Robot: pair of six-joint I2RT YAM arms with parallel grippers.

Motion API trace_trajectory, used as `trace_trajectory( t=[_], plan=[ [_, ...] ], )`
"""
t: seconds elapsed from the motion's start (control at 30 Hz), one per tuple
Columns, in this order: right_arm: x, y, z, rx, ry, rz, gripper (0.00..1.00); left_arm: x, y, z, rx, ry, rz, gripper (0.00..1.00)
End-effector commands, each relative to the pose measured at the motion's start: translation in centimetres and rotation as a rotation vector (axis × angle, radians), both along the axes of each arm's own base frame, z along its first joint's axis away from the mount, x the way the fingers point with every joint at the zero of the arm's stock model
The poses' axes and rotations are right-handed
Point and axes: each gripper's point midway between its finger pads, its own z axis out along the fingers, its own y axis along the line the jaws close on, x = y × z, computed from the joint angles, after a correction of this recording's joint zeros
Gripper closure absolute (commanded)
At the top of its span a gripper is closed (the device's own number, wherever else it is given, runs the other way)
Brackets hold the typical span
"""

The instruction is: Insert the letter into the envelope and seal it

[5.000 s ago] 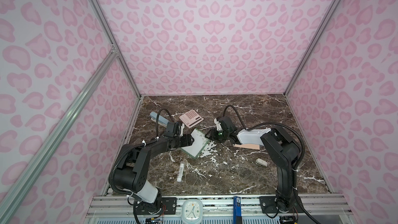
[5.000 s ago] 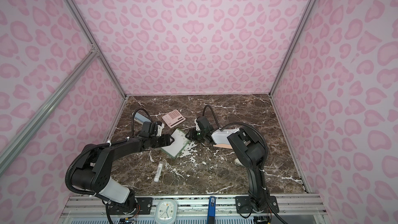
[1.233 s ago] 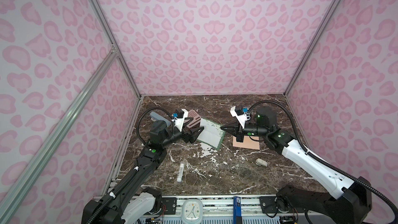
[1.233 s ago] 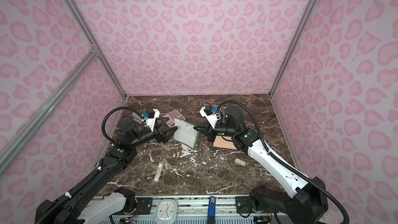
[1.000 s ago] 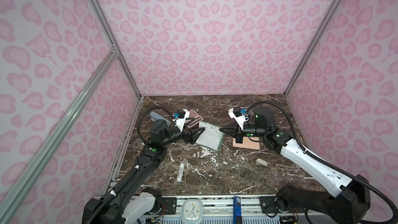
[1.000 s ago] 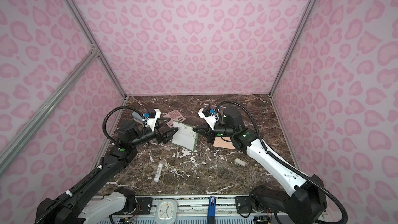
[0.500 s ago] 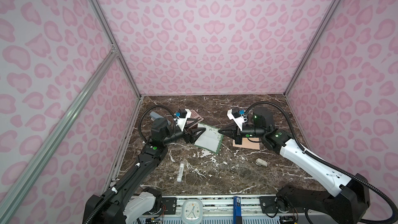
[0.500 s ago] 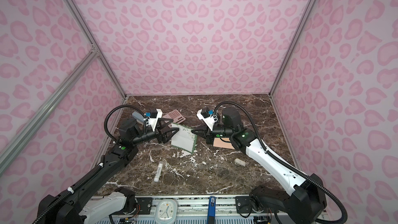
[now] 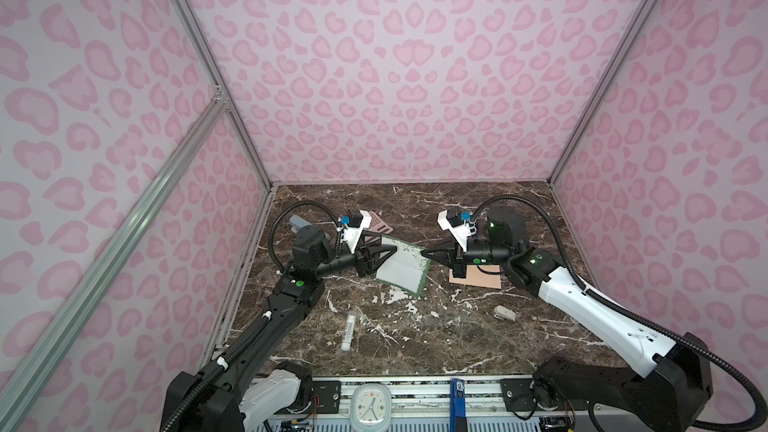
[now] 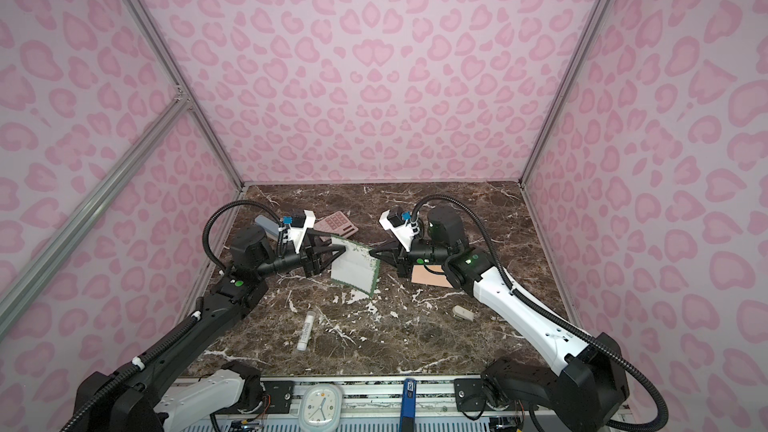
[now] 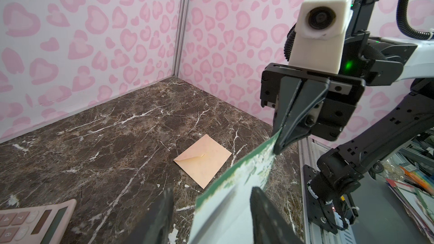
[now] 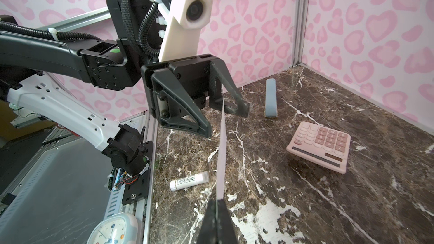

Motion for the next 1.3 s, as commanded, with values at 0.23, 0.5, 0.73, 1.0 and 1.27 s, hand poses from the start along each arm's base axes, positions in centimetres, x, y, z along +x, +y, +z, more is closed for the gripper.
trace_trajectory(
  t=[0.23, 0.5, 0.73, 1.0, 1.27],
  plan=[
    [0.8, 0.0, 0.1, 0.016, -0.01, -0.03, 1.0, -0.3, -0.1, 0.9, -0.016, -0.011, -0.017, 0.62],
    [0.7, 0.0, 0.4, 0.031, -0.005, -0.035, 1.0, 0.0, 0.0, 0.8, -0.005, -0.004, 0.004, 0.88],
    [0.8, 0.0, 0.5, 0.037, -0.005, -0.043, 0.95, 0.0, 0.0, 0.9, -0.009, -0.004, 0.018, 0.96],
    [1.4, 0.0, 0.8, 0.051, -0.003, -0.069, 0.64, 0.5, 0.7, 1.0, -0.006, -0.005, 0.082, 0.96],
    [3.5, -1.6, 2.3, 0.121, 0.017, -0.186, 0.43, 1.7, 2.3, 2.2, -0.013, 0.003, 0.232, 0.96]
  ],
)
